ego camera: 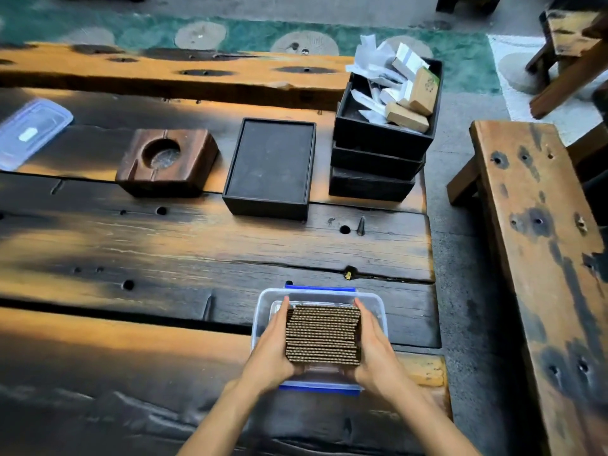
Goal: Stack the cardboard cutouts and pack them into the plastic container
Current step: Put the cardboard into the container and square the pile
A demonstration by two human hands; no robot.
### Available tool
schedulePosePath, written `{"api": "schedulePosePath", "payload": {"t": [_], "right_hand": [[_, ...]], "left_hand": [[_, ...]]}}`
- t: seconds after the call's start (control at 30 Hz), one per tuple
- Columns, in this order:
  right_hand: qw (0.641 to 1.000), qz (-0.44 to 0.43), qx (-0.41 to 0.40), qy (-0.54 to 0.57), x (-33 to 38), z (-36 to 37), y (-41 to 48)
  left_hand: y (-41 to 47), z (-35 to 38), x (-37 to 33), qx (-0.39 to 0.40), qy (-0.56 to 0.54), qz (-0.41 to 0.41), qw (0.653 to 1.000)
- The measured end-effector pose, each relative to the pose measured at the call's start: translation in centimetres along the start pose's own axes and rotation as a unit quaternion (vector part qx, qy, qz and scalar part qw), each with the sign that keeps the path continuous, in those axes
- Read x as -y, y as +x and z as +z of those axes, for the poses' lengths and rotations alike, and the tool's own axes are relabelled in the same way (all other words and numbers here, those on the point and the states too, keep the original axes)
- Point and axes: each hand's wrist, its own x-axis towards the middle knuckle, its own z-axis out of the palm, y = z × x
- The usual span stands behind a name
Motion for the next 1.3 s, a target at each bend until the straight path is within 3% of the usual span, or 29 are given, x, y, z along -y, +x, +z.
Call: {"api": "schedulePosePath", "payload": {"t": [0.07,0.13,0.27,0.37,0.5,0.77,0.97,1.07,1.2,1.3], "right_hand": [[1.000,-0.003,-0.002,-0.024,-0.3,0.5,0.3],[1.000,0.008,-0.002,0.018,-0.6,1.3,0.3],[0.997,0.039,-0.055,0.033,-0.2,2.0,0.6],[0.994,0.013,-0.095,0.053,-0.8,2.5,0.5],[0.993,-0.002,-0.105,0.046,-1.3,3.0,1.1],[0.993,-0.018,-0.116,0.027,-1.2,3.1,2.3],[0.989,-0.019,-0.144,0.037,-1.5,3.4,2.3],[0.991,-0.006,-0.124,0.042,-1.2,2.8,2.3],[0.993,-0.052,-0.109,0.012,-1.7,3.2,0.5],[0.995,-0.052,-0.086,0.016,-2.4,4.3,-0.5]], "left_hand": [[0.2,0.4,0.0,-0.016,0.002,0.003,1.000],[0.4,0.9,0.0,-0.044,-0.007,0.004,0.999],[0.9,1.7,0.2,-0.106,-0.009,-0.015,0.994],[1.0,2.3,0.7,-0.125,-0.019,0.002,0.992],[1.3,2.8,0.6,-0.102,-0.020,-0.018,0.994],[2.1,2.9,1.4,-0.131,-0.003,-0.027,0.991],[2.5,2.7,2.1,-0.119,0.066,-0.042,0.990],[2.6,2.6,2.2,-0.125,0.048,-0.031,0.990],[1.1,3.3,3.4,-0.142,-0.004,-0.022,0.990],[0.0,4.2,4.4,-0.136,0.017,-0.034,0.990]]}}
